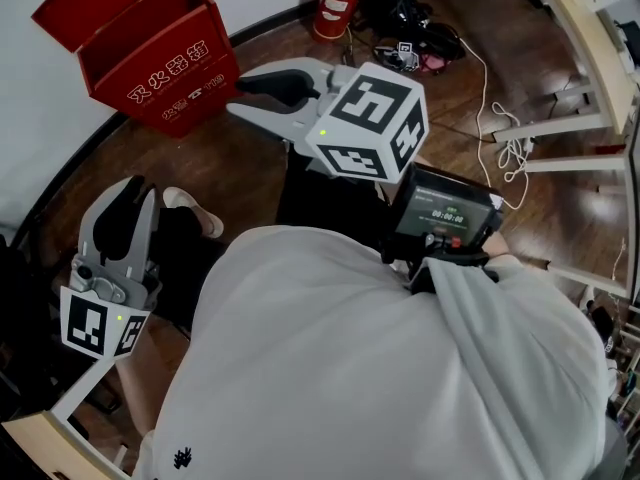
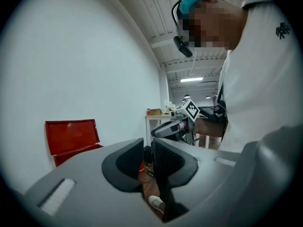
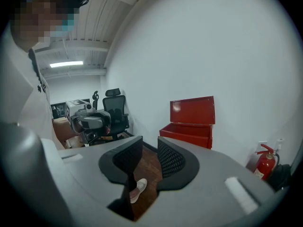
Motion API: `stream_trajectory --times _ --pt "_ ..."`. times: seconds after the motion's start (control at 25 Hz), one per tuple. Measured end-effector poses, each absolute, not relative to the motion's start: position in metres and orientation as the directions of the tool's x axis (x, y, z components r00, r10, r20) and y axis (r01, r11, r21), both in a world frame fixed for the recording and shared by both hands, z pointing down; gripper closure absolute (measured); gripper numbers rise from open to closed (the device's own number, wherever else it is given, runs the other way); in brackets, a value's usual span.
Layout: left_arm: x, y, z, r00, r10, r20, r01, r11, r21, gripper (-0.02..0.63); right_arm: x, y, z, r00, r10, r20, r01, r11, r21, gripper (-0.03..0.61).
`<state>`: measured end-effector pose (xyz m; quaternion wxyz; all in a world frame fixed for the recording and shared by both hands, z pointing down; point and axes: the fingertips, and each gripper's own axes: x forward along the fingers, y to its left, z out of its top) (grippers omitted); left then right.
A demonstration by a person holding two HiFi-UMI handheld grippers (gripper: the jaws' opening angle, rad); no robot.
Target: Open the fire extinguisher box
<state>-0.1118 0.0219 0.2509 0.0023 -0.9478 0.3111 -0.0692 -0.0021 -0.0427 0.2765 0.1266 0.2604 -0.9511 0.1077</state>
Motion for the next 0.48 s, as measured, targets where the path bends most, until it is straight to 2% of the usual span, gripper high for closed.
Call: stream_trajectory --times 0.48 --pt "-0.1157 0.0202 0.2589 0.792 -0.594 0.14 -0.597 -0.802 -0.028 0.548 -0.0076 -0.0384 0.2743 -0.841 -0.459 0.287 -0.511 0.848 -0.14 0.491"
